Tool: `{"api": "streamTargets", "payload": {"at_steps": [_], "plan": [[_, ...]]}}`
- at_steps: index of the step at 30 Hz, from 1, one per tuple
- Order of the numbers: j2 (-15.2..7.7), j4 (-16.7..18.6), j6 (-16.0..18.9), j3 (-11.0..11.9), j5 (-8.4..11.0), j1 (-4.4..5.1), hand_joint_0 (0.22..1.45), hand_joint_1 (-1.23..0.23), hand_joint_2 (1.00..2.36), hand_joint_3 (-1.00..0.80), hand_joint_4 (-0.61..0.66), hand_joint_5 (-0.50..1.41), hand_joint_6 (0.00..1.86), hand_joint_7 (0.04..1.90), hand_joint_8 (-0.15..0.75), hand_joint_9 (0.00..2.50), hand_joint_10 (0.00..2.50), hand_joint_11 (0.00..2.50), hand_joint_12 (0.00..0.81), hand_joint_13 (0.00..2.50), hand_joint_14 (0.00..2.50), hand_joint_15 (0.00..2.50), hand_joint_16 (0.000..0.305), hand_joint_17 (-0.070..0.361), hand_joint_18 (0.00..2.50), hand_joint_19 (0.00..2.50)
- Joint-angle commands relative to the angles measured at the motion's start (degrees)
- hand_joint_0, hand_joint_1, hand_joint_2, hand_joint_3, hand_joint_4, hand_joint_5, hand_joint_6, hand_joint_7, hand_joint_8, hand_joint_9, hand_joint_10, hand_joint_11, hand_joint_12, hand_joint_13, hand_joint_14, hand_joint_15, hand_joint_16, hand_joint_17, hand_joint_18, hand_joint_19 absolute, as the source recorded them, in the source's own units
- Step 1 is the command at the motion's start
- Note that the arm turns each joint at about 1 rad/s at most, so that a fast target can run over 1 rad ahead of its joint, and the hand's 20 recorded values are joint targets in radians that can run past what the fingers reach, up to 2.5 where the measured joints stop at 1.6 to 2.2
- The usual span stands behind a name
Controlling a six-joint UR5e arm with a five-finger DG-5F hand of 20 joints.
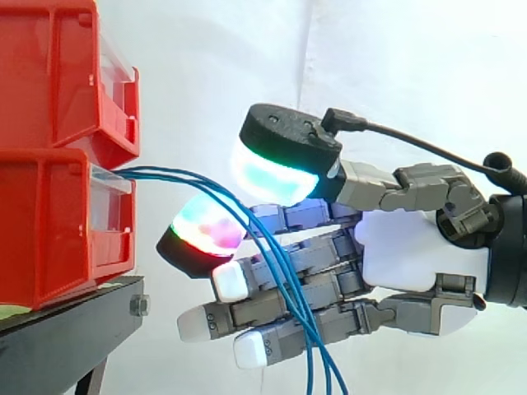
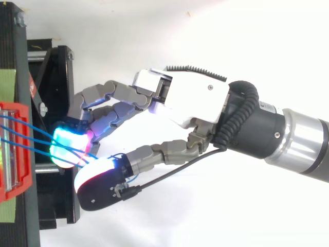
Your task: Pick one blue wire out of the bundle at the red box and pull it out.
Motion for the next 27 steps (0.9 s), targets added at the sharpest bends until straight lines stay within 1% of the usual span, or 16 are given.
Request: {"api": "streamTargets", "payload": {"at_steps": [1,6,8,11,12,13,14,15,16,18,21,24,25,27], "plan": [[0.0,0.0,0.0,0.03,0.0,-0.05,0.61,-0.77,1.01,-0.3,0.21,-0.18,0.9,1.09,0.38,0.75,0.01,0.59,0.457,0.59,0.01,0.23,0.06,0.134,0.75,0.37],[0.0,0.0,0.0,0.03,0.0,0.03,0.63,-0.83,1.02,-0.18,0.15,-0.18,0.91,1.15,0.384,0.76,0.01,0.59,0.458,0.6,0.01,0.22,0.06,0.135,0.76,0.36],[0.0,0.0,0.0,0.03,0.0,-0.05,0.63,-0.85,1.02,-0.15,0.14,-0.19,0.92,1.12,0.384,0.76,0.01,0.59,0.459,0.61,0.01,0.23,0.06,0.135,0.76,0.36],[0.0,0.0,0.0,0.03,0.0,-0.05,0.66,-0.89,1.02,-0.11,0.21,-0.21,0.93,1.1,0.379,0.74,0.01,0.6,0.461,0.61,0.01,0.22,0.06,0.135,0.77,0.34],[0.0,0.0,0.0,0.03,0.0,-0.05,0.68,-0.9,1.02,-0.13,0.23,-0.21,0.93,1.08,0.374,0.72,0.02,0.59,0.461,0.6,0.01,0.22,0.06,0.135,0.77,0.33],[0.0,0.0,0.0,0.03,0.0,0.03,0.69,-0.91,1.02,-0.19,0.25,-0.21,0.93,1.04,0.367,0.7,0.02,0.59,0.459,0.59,0.01,0.22,0.06,0.136,0.77,0.32],[0.0,0.0,0.0,0.03,0.0,-0.05,0.7,-0.92,1.02,-0.24,0.25,-0.22,0.93,1.04,0.367,0.69,0.01,0.59,0.46,0.59,0.01,0.22,0.06,0.135,0.77,0.32],[0.0,0.0,0.0,0.03,0.0,-0.05,0.7,-0.95,1.01,-0.3,0.26,-0.22,0.92,1.03,0.361,0.67,0.02,0.59,0.46,0.59,0.01,0.22,0.06,0.135,0.77,0.31],[0.0,0.0,0.0,0.03,0.0,-0.05,0.7,-0.98,1.01,-0.41,0.26,-0.22,0.92,1.02,0.361,0.66,0.01,0.6,0.459,0.59,0.01,0.21,0.06,0.135,0.77,0.3],[0.0,0.0,0.0,0.03,0.0,-0.05,0.68,-1.0,1.0,-0.5,0.26,-0.23,0.92,1.01,0.361,0.66,0.02,0.6,0.46,0.59,0.01,0.2,0.06,0.135,0.77,0.3],[0.0,0.0,0.0,0.03,0.0,-0.05,0.64,-0.99,1.0,-0.5,0.27,-0.23,0.92,0.99,0.359,0.65,0.02,0.59,0.458,0.59,0.01,0.21,0.06,0.135,0.78,0.3],[0.0,0.0,0.0,0.03,0.0,0.03,0.58,-0.94,1.0,-0.5,0.26,-0.21,0.91,1.0,0.369,0.68,0.01,0.59,0.459,0.59,0.01,0.22,0.061,0.136,0.78,0.32],[0.0,0.0,0.0,0.03,0.0,0.03,0.54,-0.88,1.0,-0.5,0.26,-0.2,0.9,1.01,0.382,0.71,0.01,0.59,0.465,0.6,0.01,0.23,0.062,0.139,0.79,0.34],[0.0,0.0,0.0,0.03,0.0,-0.05,0.52,-0.78,1.0,-0.5,0.26,-0.18,0.89,1.03,0.39,0.75,0.01,0.58,0.473,0.61,0.01,0.23,0.063,0.142,0.79,0.36]]}}
